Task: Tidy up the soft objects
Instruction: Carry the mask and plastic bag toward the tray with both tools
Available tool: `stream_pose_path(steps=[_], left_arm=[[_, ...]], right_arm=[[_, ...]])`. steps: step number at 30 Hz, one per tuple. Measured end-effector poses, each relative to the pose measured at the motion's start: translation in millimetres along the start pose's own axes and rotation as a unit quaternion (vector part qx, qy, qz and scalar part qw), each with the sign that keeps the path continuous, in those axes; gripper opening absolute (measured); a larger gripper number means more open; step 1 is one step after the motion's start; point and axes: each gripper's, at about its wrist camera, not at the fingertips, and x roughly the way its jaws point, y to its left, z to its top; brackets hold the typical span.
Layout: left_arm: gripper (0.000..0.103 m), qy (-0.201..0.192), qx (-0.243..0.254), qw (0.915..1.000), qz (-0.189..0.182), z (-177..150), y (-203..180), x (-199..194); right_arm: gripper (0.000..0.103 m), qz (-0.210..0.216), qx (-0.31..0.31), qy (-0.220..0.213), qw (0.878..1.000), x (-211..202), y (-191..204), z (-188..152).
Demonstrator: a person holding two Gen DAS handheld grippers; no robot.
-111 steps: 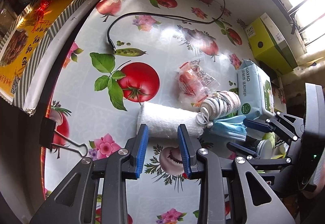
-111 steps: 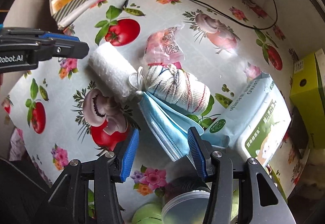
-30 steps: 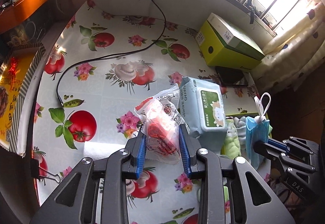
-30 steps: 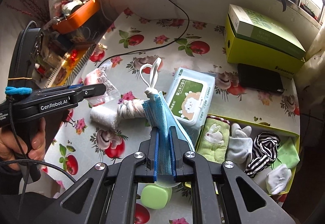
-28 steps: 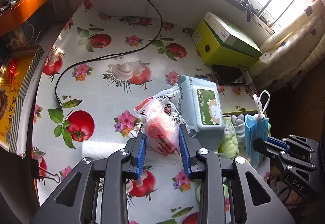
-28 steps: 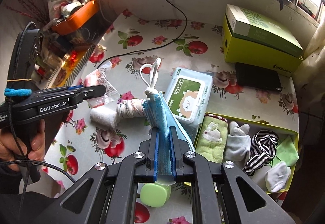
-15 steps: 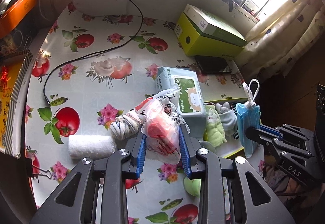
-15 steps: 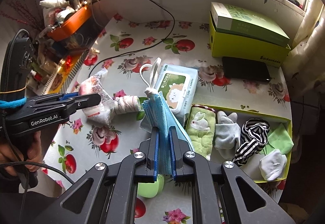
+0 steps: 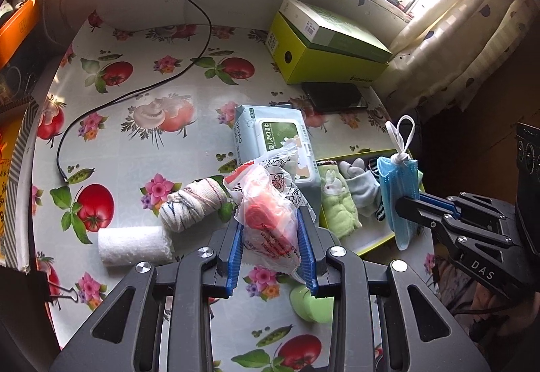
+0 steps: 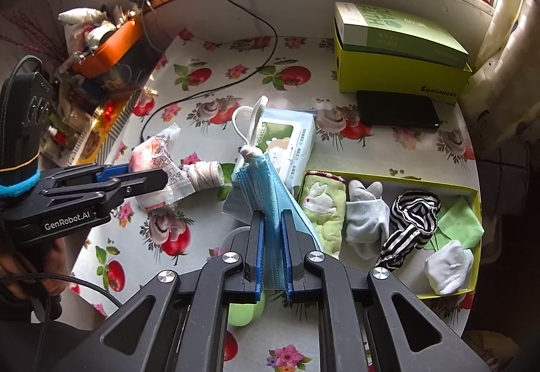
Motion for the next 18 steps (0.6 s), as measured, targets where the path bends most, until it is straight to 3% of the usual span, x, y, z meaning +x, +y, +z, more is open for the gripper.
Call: stream_pose_path(steps=[18], left_arm=[[0.031, 0.024, 0.052, 0.9982, -0.017, 8, -42, 19]], right_arm=[[0.009, -0.026, 0.06, -0.003, 0.998, -6, -56, -19]])
